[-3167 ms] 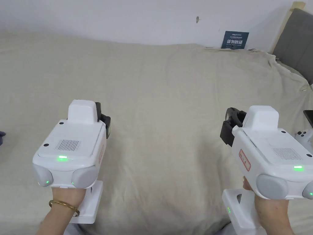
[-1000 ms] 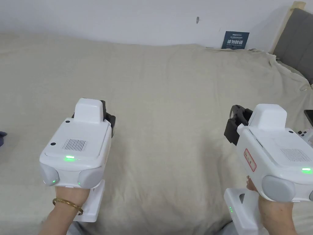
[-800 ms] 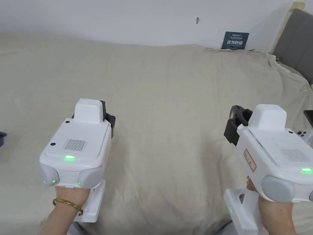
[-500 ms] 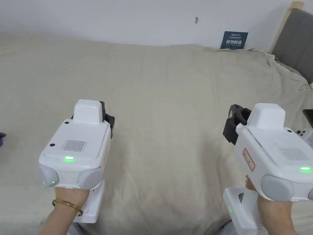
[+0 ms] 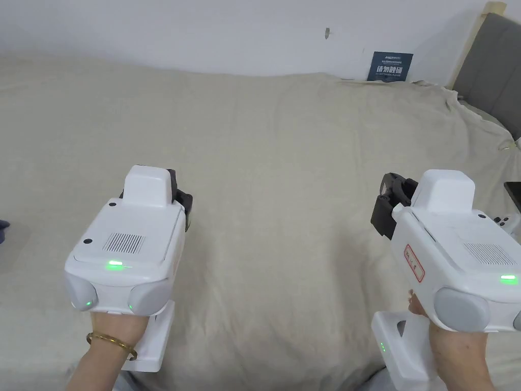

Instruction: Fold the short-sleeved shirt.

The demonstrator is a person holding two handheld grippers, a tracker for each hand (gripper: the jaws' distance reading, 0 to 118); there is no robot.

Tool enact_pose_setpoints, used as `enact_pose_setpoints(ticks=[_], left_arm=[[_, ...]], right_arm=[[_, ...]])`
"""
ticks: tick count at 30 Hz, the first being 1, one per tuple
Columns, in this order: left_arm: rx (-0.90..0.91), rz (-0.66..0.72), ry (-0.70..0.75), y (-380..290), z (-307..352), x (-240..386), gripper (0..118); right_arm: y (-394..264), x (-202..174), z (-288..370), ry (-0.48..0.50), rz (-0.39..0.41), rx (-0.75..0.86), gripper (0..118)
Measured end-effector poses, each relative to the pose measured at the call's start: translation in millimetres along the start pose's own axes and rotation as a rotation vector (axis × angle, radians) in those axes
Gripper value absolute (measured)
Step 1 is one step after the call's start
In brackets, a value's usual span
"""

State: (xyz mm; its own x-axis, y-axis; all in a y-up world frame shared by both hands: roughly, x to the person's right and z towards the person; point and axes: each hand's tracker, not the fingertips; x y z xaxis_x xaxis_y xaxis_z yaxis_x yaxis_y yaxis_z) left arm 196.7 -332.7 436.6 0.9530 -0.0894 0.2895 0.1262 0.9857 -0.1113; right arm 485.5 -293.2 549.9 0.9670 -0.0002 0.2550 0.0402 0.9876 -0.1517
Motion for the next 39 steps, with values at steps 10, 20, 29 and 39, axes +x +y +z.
enact_pose_setpoints(ticks=[10, 20, 29, 39], left_arm=[[-0.050, 0.106, -0.031, 17.0, 1.6, -3.9, 118], [-0.055, 0.088, 0.008, 22.5, 6.4, 2.6, 118], [-0.063, 0.080, -0.006, 19.7, 8.8, 3.7, 118], [-0.063, 0.070, 0.001, 16.0, 7.8, 4.9, 118]], right_arm=[[20.8, -0.1, -9.0, 0.053, -0.182, -0.144, 116], [55.3, -26.8, 6.7, -0.076, -0.124, -0.428, 116], [55.3, -27.5, 8.8, -0.119, -0.129, -0.427, 116], [43.8, -29.2, 16.9, -0.130, -0.110, -0.398, 116]])
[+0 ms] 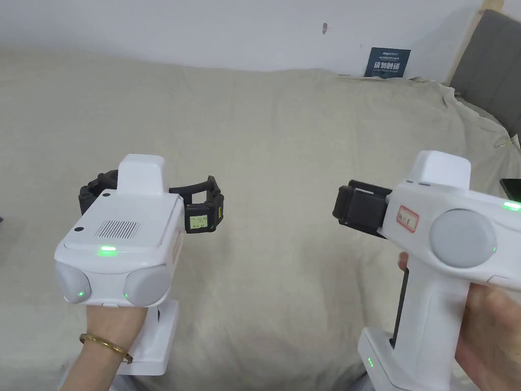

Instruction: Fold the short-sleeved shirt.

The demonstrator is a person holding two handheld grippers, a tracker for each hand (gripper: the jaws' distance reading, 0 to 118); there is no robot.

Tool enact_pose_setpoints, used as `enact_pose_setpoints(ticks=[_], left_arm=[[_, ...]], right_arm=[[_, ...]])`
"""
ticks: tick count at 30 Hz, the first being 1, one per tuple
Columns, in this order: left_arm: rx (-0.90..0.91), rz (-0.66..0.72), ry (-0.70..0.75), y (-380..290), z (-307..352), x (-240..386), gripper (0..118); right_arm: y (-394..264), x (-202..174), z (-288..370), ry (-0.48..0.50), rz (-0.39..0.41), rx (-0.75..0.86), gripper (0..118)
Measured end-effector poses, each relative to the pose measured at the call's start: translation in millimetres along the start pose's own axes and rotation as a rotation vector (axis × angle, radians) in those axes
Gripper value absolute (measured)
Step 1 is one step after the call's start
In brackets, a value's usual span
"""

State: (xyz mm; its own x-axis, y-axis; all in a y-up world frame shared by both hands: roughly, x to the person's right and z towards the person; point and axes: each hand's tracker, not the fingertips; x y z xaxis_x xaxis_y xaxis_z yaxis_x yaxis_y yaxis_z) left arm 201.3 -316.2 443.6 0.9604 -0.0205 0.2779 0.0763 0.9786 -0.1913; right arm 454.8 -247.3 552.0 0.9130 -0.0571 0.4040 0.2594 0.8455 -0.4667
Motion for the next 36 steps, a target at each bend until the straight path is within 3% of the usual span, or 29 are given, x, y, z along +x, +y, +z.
enact_pose_setpoints(ticks=[2, 6, 10, 12, 21, 29, 36], left_arm=[[-0.002, 0.000, 0.003, -0.6, -1.0, 0.2, 118], [0.004, 0.003, 0.014, -5.3, -2.5, 0.5, 118], [-0.007, 0.001, 0.032, -14.2, -7.9, -1.0, 118], [-0.019, 0.003, 0.037, -19.5, -13.1, -2.1, 118], [-0.111, -0.030, 0.071, -38.6, -77.1, -11.7, 118], [-0.262, 0.011, 0.110, -62.1, -180.5, -28.5, 118], [-0.479, 0.072, 0.141, -99.1, -267.9, -38.7, 118]], right_arm=[[-8.8, -9.1, 1.9, -0.026, 0.069, 0.050, 116], [-32.8, 2.0, -11.7, 0.014, 0.116, 0.233, 116], [-43.5, -4.7, -33.0, -0.101, 0.212, 0.256, 116], [-50.1, -4.7, -45.1, -0.121, 0.216, 0.272, 116], [-32.2, 10.4, -144.4, -0.110, 0.146, 0.154, 116], [-15.4, -4.0, -251.5, -0.126, 0.216, 0.045, 116], [-38.1, 0.7, -343.7, -0.156, 0.220, -0.110, 116]])
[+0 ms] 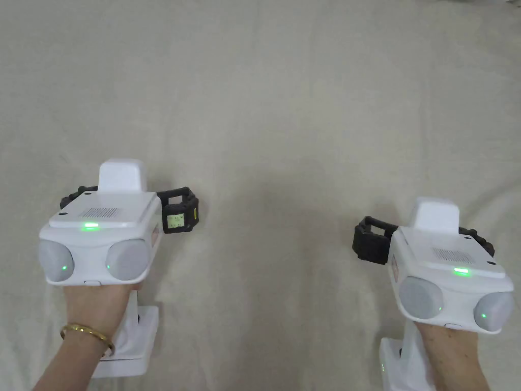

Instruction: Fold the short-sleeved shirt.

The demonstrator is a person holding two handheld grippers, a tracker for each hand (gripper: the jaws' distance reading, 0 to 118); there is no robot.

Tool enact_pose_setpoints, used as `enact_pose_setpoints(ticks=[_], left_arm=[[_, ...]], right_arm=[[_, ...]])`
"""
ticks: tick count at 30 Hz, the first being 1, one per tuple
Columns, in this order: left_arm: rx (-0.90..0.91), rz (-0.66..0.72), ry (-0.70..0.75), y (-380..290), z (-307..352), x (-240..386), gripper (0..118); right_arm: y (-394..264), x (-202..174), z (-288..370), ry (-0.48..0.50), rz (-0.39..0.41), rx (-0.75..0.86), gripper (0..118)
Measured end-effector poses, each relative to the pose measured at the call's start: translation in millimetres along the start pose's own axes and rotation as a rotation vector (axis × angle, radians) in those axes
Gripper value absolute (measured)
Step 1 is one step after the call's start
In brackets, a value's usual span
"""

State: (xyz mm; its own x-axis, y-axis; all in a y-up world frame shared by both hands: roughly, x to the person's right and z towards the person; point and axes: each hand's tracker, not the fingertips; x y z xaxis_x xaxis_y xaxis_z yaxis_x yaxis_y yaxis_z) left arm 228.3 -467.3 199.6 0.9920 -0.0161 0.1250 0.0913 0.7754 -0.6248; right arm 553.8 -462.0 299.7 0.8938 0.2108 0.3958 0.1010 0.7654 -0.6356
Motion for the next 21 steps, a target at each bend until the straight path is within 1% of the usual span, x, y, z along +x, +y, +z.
enact_pose_setpoints(ticks=[2, 3, 5, 7, 9, 11, 12, 13, 14, 16, 19, 21], left_arm=[[-0.047, 0.023, 0.021, -2.5, -15.4, -1.5, 118], [-0.107, 0.033, 0.032, -0.2, -21.1, -1.9, 118], [-0.180, 0.045, 0.017, 2.8, -29.7, -4.8, 118], [-0.182, 0.040, 0.023, 4.1, -33.6, -3.4, 118], [-0.164, 0.028, 0.035, -1.2, -31.9, -0.3, 118], [-0.148, 0.010, 0.056, -5.2, -33.6, 4.6, 118], [-0.151, 0.010, 0.055, -3.3, -29.9, 3.9, 118], [-0.151, 0.015, 0.049, -2.1, -28.0, 1.1, 118], [-0.148, 0.024, 0.039, -2.3, -26.0, -0.6, 118], [-0.163, 0.034, 0.028, -0.3, -28.7, -3.0, 118], [-0.155, 0.024, 0.039, -2.7, -25.2, 0.9, 118], [-0.161, 0.026, 0.037, -1.2, -25.7, -1.3, 118]], right_arm=[[-6.3, -0.1, -14.0, -0.011, -0.018, -0.030, 116], [-7.6, 0.8, -19.2, -0.007, -0.030, -0.065, 116], [-6.6, 3.8, -25.8, -0.001, -0.042, -0.090, 116], [-5.3, -2.8, -23.2, 0.010, -0.057, -0.155, 116], [-6.1, -2.9, -32.3, -0.003, -0.089, -0.188, 118], [-6.8, 5.0, -36.8, 0.061, -0.141, -0.232, 118], [-7.4, 12.3, -38.3, 0.098, -0.173, -0.239, 118], [-9.0, 16.0, -34.7, 0.118, -0.184, -0.218, 118], [-8.3, 15.5, -24.2, 0.123, -0.188, -0.205, 118], [-7.7, 13.1, -24.6, 0.123, -0.188, -0.211, 118], [-6.2, 5.0, -20.5, 0.099, -0.166, -0.216, 118], [-6.4, 7.1, -20.2, 0.104, -0.172, -0.213, 118]])
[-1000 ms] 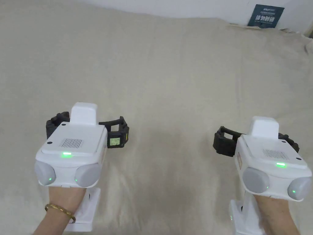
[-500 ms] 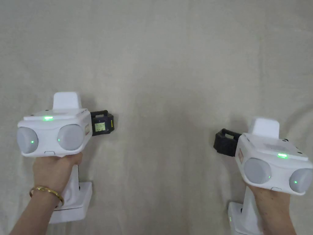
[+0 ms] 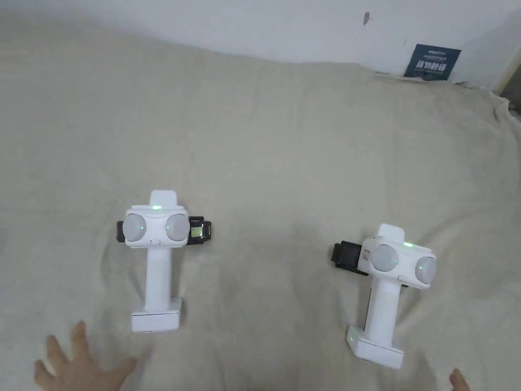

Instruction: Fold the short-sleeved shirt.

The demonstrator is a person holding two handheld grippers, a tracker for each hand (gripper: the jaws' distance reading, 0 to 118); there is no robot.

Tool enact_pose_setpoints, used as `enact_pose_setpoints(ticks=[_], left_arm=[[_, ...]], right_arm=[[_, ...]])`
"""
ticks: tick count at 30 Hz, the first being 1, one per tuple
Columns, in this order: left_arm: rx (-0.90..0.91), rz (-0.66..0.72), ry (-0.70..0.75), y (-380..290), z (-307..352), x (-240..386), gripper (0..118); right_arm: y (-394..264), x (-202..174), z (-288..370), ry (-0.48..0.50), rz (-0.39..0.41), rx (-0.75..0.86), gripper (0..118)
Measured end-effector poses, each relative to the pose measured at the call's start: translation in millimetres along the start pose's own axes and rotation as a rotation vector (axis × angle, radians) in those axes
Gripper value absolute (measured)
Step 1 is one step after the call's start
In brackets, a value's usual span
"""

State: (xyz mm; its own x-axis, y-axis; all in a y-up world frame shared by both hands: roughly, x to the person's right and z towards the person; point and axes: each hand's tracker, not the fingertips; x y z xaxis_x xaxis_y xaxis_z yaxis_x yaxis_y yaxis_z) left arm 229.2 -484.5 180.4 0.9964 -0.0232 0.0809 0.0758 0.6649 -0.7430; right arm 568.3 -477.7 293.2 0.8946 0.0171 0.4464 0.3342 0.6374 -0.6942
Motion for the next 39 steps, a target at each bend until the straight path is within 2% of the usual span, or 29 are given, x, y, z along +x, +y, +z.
enact_pose_setpoints(ticks=[14, 39], left_arm=[[0.003, 0.001, -0.001, -5.7, 19.9, -0.7, 118], [0.001, 0.001, -0.001, -0.7, 8.8, -0.5, 118]], right_arm=[[-0.3, 9.3, -0.2, 0.004, -0.003, -0.004, 118], [-1.1, 9.5, 1.1, 0.004, -0.003, -0.005, 118]])
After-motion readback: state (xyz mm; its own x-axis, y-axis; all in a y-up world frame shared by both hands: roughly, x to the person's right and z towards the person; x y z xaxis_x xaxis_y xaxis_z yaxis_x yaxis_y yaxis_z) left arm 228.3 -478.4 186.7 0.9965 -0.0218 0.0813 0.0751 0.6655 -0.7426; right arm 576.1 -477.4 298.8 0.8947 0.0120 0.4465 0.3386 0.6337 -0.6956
